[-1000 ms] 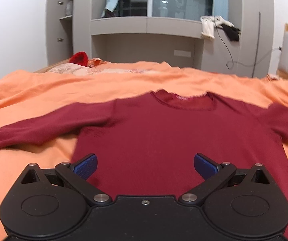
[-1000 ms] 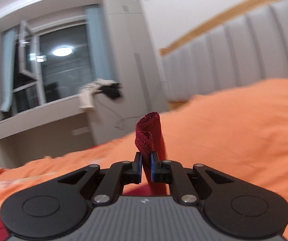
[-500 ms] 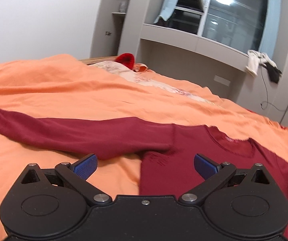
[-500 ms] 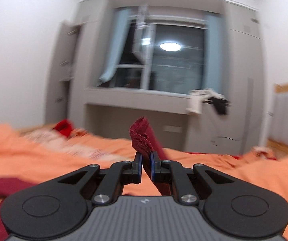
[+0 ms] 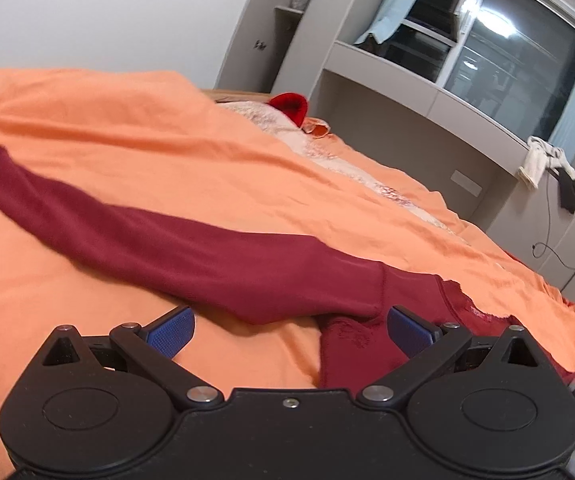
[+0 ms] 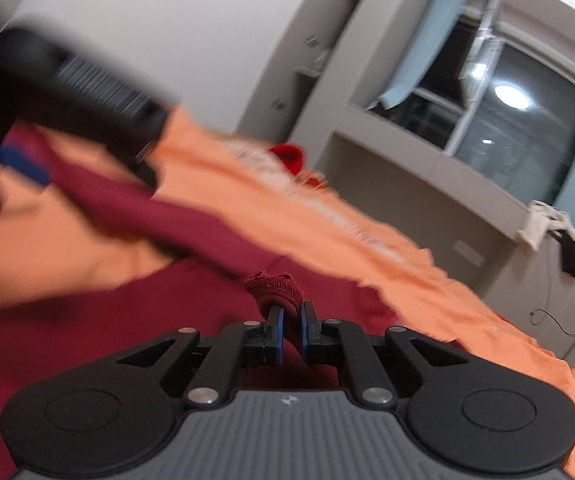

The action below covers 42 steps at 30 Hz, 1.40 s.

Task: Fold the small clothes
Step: 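Carry the sleeve across the sweater body and open the right gripper, then move the left gripper to the cuff of the other sleeve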

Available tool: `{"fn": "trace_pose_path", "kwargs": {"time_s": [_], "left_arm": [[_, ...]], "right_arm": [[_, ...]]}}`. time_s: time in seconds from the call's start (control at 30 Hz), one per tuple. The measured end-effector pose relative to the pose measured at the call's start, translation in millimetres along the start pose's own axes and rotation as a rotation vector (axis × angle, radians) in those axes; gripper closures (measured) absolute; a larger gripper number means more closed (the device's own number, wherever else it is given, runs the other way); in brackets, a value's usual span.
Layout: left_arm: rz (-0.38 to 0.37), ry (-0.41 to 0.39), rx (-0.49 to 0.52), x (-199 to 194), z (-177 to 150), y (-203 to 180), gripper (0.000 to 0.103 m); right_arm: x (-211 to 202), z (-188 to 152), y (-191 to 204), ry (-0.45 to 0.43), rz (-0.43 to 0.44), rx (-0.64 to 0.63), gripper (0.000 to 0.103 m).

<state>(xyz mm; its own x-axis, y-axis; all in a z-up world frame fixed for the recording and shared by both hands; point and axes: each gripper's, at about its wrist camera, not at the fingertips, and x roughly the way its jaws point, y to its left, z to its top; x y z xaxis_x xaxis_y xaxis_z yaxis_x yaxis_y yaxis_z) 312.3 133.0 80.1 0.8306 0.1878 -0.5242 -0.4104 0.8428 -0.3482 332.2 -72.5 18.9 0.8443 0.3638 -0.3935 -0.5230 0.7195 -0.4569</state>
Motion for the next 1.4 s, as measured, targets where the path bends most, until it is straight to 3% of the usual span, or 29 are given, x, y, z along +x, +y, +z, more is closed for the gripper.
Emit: {"fn": "trace_pose_path", "kwargs": {"time_s": [0.13, 0.3, 0.4, 0.47, 0.63, 0.83, 1.0, 1.17, 1.4], "left_arm": [[0.002, 0.008, -0.023, 2.2, 0.4, 5.0, 0.001], [-0.012, 0.04, 0.006, 7.4, -5.5, -4.3, 0.001], [-0.036, 0.072, 0.042, 12.8, -12.2, -15.0, 0.001], [-0.049, 0.092, 0.071, 16.7, -17.6, -22.8, 0.001], [-0.072, 0.13, 0.146, 25.3, -31.2, -37.9, 0.001], [-0.042, 0.142, 0.269, 29.5, -51.2, -55.4, 0.001], [0.02, 0.135, 0.414, 34.7, -68.4, -67.8, 0.001], [0.034, 0.13, 0.436, 37.2, -70.5, -69.4, 0.001], [0.042, 0.124, 0.451, 37.4, -72.4, -71.5, 0.001]], "right_arm": [[-9.6, -17.7, 23.0, 0.044, 0.071, -0.113, 0.093], [-29.7, -24.9, 33.0, 0.023, 0.134, -0.178, 0.092], [-49.0, -31.2, 27.6, 0.012, 0.162, -0.175, 0.072], [-64.6, -40.6, 15.3, 0.003, 0.156, -0.162, 0.045], [-96.1, -76.8, -36.7, 0.04, 0.053, -0.114, 0.036], [-113.7, -127.3, -117.2, 0.129, -0.15, 0.131, 0.035], [-100.2, -159.0, -163.5, 0.224, -0.314, 0.181, 0.046], [-70.8, -183.9, -178.3, 0.334, -0.309, 0.138, 0.05], [-34.8, -183.7, -169.4, 0.303, -0.337, -0.008, 0.066]]}}
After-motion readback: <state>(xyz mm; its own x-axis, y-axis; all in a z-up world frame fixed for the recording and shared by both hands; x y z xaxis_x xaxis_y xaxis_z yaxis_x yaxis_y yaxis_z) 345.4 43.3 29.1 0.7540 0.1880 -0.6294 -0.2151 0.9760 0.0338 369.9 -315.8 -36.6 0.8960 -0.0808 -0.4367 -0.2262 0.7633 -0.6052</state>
